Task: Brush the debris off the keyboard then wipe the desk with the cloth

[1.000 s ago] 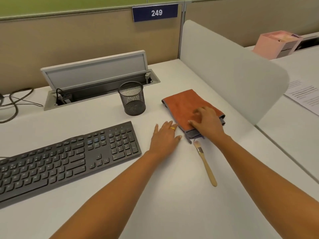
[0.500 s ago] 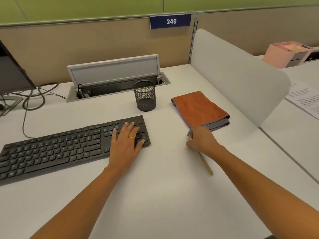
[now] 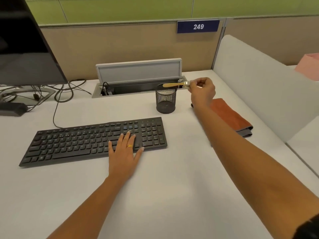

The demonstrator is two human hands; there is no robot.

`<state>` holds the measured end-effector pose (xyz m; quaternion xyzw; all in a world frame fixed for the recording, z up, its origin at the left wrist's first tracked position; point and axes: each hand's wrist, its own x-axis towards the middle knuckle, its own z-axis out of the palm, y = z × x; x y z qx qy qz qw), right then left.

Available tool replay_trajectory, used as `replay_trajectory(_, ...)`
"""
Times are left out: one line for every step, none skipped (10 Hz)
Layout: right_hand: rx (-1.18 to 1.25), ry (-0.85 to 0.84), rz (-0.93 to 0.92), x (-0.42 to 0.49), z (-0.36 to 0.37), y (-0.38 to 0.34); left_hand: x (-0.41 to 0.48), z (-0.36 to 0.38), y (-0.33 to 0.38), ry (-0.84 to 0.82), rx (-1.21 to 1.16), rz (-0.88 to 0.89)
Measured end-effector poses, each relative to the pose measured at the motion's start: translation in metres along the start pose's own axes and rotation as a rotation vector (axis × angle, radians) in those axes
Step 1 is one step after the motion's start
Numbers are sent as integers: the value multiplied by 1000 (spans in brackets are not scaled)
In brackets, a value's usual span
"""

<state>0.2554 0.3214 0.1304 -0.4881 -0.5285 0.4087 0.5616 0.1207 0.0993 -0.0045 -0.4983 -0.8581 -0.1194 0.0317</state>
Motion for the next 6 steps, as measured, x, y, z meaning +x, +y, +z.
replay_trajectory(-130,-18,-33,6,18,5,0,0,0,16,-16,2)
replay_trajectory(-216,-59,-37,7,28,10,0,-1,2,-3,-20,-3)
replay_trajectory(-246,-117,-44,1,34,17,-1,-4,1,-4,-42,10)
replay_trajectory(-281,-138,-123,-13,35,29,-2,-7,-2,-22,-65,35)
replay_trajectory(-359,-145,-215,-40,32,50,-3,-7,-14,-25,-89,52)
replay_trajectory(-520,-259,-188,-74,26,71,-3,-10,-28,-54,-77,28)
